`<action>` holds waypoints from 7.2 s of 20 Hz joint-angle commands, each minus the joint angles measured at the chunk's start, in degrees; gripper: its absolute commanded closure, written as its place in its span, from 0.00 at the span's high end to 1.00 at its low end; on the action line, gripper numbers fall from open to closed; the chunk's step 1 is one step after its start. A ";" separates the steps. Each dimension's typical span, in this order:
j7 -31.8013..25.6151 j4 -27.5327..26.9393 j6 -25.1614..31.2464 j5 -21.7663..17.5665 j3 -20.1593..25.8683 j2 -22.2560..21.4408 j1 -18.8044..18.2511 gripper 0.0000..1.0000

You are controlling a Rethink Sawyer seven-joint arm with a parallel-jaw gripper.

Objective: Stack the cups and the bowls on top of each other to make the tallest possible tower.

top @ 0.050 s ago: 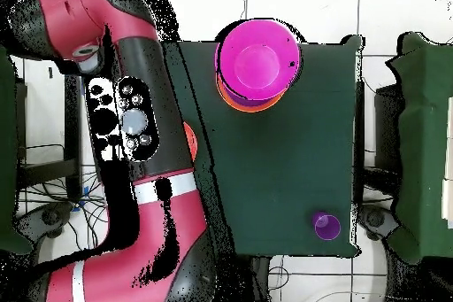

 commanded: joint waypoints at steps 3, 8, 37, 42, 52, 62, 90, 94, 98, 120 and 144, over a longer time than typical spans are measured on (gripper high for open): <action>-1.47 13.97 -8.30 4.00 2.11 0.16 -2.87 1.00; -2.00 19.97 -12.91 5.59 1.38 -2.37 -4.31 1.00; 2.63 51.46 -34.23 3.71 -0.66 -16.48 -9.34 1.00; 4.91 56.61 -37.77 3.68 -1.62 -18.19 -8.53 1.00; 11.86 62.08 -42.12 3.40 -5.73 -19.19 -2.15 1.00; 15.11 66.80 -46.25 5.22 -8.84 -18.83 2.73 1.00; 19.24 70.61 -59.41 6.11 -14.35 -12.64 8.28 1.00; 19.74 70.30 -59.55 6.75 -15.11 -12.29 9.07 1.00; 20.55 70.17 -59.89 7.50 -15.43 -11.81 9.56 1.00; 26.94 67.19 -69.75 7.72 -22.22 -3.60 17.69 1.00; 30.24 67.42 -71.86 10.87 -24.89 -2.11 20.32 1.00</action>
